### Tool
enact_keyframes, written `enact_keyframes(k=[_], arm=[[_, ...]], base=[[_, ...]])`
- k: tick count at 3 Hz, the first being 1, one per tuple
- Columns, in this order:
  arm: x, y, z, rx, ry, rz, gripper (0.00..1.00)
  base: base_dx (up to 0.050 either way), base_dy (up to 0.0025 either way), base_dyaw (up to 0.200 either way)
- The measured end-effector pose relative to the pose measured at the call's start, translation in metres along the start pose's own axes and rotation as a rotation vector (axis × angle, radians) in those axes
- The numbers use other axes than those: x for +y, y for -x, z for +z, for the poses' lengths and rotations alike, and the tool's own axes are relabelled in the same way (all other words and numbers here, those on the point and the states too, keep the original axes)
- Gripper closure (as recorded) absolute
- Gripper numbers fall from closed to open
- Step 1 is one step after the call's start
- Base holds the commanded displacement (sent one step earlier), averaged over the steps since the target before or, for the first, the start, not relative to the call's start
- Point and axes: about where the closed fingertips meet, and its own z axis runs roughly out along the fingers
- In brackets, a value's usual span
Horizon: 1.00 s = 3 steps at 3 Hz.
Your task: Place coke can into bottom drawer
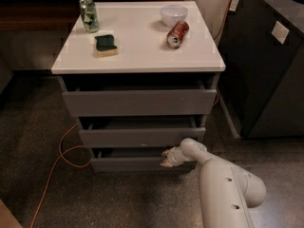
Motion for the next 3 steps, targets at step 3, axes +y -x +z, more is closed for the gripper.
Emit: enact_keyframes(k=[3], arm=[[0.018, 0.013, -0.010, -0.011, 0.019, -0.001, 1.00]], base=[[0.000, 0.00000, 0.000]])
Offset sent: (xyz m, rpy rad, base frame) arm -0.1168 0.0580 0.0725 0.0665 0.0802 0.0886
